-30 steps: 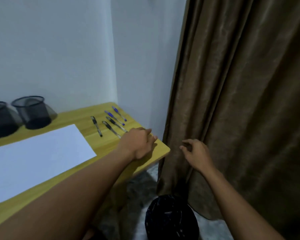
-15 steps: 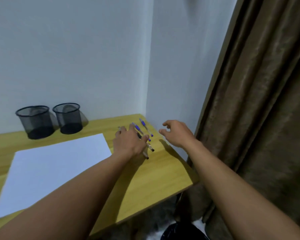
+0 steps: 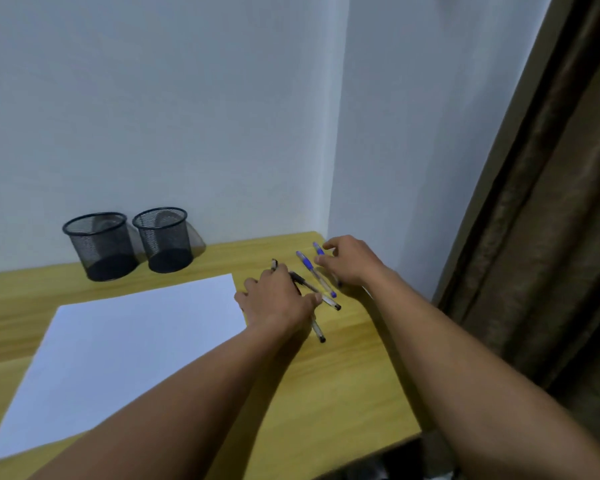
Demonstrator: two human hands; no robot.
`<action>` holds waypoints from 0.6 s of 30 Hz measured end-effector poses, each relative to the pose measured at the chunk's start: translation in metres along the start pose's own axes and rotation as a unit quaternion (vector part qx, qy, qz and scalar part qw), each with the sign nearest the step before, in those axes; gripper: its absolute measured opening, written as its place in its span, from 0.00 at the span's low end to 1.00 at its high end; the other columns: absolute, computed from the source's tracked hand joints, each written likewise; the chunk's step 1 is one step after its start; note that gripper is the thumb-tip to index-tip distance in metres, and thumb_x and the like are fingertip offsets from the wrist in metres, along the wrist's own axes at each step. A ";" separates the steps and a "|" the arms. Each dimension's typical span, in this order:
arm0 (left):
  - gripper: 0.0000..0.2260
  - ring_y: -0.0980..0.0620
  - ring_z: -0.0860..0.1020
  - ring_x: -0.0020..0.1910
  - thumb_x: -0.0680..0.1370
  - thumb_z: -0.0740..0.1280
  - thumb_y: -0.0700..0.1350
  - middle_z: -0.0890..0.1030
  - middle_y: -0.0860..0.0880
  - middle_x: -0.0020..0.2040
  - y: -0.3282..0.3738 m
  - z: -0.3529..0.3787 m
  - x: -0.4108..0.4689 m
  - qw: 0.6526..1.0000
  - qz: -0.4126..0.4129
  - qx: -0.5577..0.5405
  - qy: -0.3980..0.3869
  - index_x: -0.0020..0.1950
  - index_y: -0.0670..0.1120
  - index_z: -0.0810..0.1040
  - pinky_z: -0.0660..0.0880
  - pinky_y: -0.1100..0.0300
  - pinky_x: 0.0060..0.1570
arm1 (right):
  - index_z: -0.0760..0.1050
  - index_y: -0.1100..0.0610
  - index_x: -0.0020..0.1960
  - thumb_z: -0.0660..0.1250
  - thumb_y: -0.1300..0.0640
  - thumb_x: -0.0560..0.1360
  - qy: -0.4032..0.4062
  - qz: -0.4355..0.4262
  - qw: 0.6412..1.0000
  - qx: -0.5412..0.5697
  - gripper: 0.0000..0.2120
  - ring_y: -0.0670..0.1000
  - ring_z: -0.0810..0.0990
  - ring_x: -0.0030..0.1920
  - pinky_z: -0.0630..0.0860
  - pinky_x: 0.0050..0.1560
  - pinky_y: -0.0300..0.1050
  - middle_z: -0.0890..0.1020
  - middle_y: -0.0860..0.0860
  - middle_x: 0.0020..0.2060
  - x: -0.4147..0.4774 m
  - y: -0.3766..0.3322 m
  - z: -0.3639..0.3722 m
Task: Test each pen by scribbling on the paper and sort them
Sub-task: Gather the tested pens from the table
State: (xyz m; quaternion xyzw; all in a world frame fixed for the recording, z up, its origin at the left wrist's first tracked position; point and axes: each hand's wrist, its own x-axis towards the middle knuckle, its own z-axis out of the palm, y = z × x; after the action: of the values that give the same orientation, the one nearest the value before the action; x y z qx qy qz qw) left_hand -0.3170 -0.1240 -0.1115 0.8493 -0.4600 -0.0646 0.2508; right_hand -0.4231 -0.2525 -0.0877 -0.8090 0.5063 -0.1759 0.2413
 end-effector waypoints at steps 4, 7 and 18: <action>0.19 0.43 0.76 0.56 0.69 0.74 0.60 0.82 0.50 0.51 -0.008 0.001 0.015 0.999 -0.008 -0.039 0.011 0.53 0.53 0.76 0.69 0.50 0.51 | 0.79 0.54 0.68 0.73 0.45 0.75 -0.018 -0.019 0.999 -0.032 0.24 0.54 0.80 0.56 0.75 0.52 0.47 0.82 0.55 0.61 0.006 -0.001 0.002; 0.13 0.44 0.78 0.50 0.71 0.71 0.59 0.81 0.50 0.45 -0.010 0.004 0.023 0.998 -0.006 -0.059 0.025 0.47 0.52 0.77 0.76 0.50 0.48 | 0.85 0.56 0.56 0.73 0.48 0.75 -0.014 -0.027 0.999 -0.040 0.15 0.53 0.82 0.49 0.78 0.48 0.48 0.85 0.55 0.52 0.007 -0.001 0.001; 0.29 0.43 0.77 0.51 0.65 0.75 0.64 0.78 0.46 0.51 0.006 0.002 0.029 0.997 -0.046 -0.064 0.013 0.53 0.47 0.69 0.76 0.50 0.46 | 0.85 0.59 0.55 0.76 0.50 0.73 -0.022 -0.030 0.999 -0.010 0.16 0.54 0.83 0.52 0.80 0.55 0.54 0.86 0.55 0.52 0.007 0.003 0.004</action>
State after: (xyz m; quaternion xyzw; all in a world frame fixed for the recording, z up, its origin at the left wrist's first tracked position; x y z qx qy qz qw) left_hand -0.3059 -0.1511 -0.1071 0.8527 -0.4121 -0.0943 0.3069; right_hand -0.4202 -0.2588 -0.0926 -0.8300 0.4780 -0.1600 0.2386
